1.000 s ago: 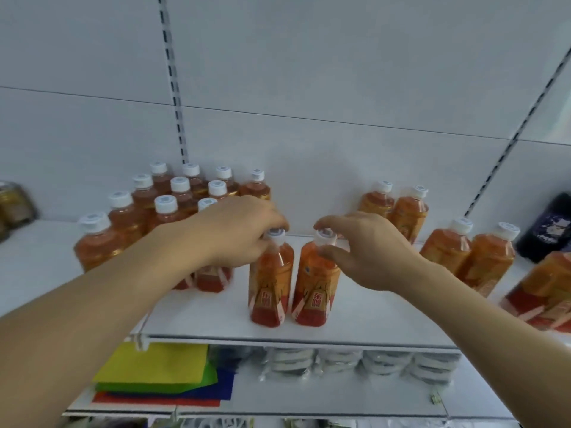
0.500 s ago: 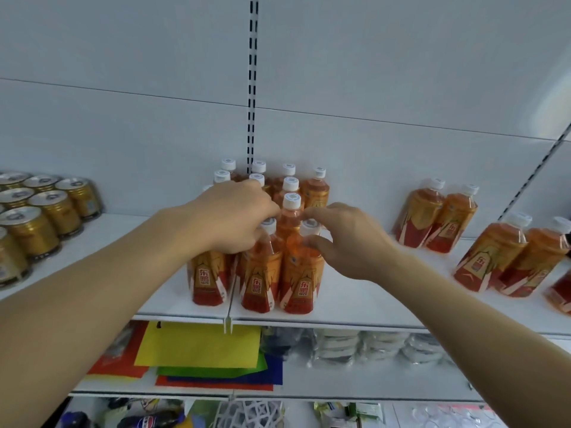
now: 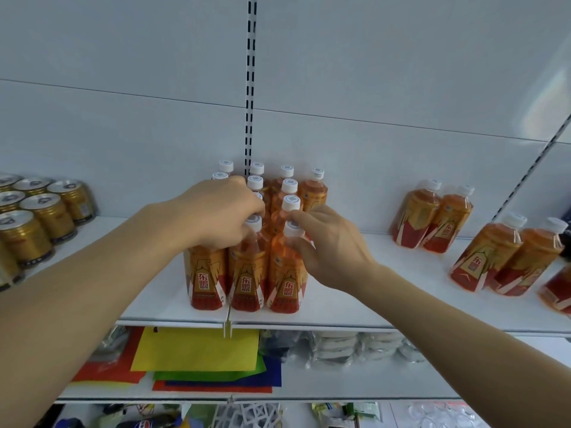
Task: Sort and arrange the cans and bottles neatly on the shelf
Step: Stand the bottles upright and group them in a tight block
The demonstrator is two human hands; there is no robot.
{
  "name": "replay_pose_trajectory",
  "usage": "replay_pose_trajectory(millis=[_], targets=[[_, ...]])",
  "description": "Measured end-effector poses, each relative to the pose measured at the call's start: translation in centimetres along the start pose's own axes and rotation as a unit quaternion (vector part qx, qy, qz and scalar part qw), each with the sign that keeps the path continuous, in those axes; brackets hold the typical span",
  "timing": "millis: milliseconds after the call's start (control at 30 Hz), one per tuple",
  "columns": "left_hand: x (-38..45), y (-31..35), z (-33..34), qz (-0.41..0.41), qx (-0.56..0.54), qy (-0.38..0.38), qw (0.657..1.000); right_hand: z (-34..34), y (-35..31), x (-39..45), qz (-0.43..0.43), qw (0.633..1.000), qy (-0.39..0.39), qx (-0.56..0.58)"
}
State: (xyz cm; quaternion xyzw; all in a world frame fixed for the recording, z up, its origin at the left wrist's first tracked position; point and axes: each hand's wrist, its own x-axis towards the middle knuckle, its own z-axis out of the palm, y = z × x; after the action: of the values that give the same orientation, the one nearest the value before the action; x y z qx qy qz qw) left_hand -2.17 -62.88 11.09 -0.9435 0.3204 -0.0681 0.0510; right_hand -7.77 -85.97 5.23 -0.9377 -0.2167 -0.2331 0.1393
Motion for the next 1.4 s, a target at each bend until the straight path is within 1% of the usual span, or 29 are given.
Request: replay_pose_trajectory(millis=[167, 267, 400, 567, 633, 700, 800, 867, 967, 1067, 1200, 1300, 1400], targets=[[-0.1, -0.3, 0.0, -0.002, -0.015, -0.012, 1.000, 0.0, 0.4, 0.4, 0.004, 1.000, -0.018, -0.011], [-0.2, 0.1, 0.1, 0.008, -0.032, -0.015, 0.999, 0.1, 1.3, -0.1, -0.034, 0.996, -0.043, -0.073], [-0.2, 0.5, 0.5, 0.018, -0.009, -0.015, 1.000, 0.1, 2.2, -0.6, -0.060, 0.986, -0.088, -0.131], [-0.1, 0.5, 0.9, 0.018, -0.008, -0.009, 1.000, 0.6, 1.9, -0.6, -0.053, 0.987, -0.077, -0.130], [0.0, 0.4, 0.7, 0.018, -0.032, -0.004, 0.999, 0.5, 1.7, -0.8, -0.045, 0.985, -0.084, -0.146], [0.2, 0.9, 0.3, 0.022, -0.070, 0.031, 0.997, 0.0, 1.6, -1.1, -0.035, 0.984, -0.082, -0.156], [1.0, 3.1, -0.5, 0.043, -0.098, 0.124, 0.986, -1.8, 2.6, -2.3, -0.013, 0.989, -0.051, -0.141], [1.9, 5.3, -1.0, 0.059, -0.114, 0.156, 0.979, -3.5, 4.3, -3.4, 0.010, 0.985, -0.049, -0.162], [4.2, 8.9, -1.4, 0.077, -0.103, 0.158, 0.979, -6.2, 8.0, -5.1, 0.065, 0.975, -0.056, -0.206], [7.2, 12.3, -1.4, 0.086, -0.113, 0.147, 0.979, -8.5, 12.0, -6.9, 0.112, 0.964, -0.070, -0.230], [12.4, 16.6, -0.9, 0.087, -0.108, 0.122, 0.983, -11.4, 18.0, -8.5, 0.151, 0.953, -0.085, -0.248], [17.0, 19.7, -0.5, 0.077, -0.119, 0.096, 0.985, -13.5, 23.0, -8.5, 0.173, 0.947, -0.108, -0.247], [21.9, 22.2, 0.1, 0.065, -0.114, 0.090, 0.987, -15.5, 27.9, -7.2, 0.184, 0.942, -0.146, -0.238]])
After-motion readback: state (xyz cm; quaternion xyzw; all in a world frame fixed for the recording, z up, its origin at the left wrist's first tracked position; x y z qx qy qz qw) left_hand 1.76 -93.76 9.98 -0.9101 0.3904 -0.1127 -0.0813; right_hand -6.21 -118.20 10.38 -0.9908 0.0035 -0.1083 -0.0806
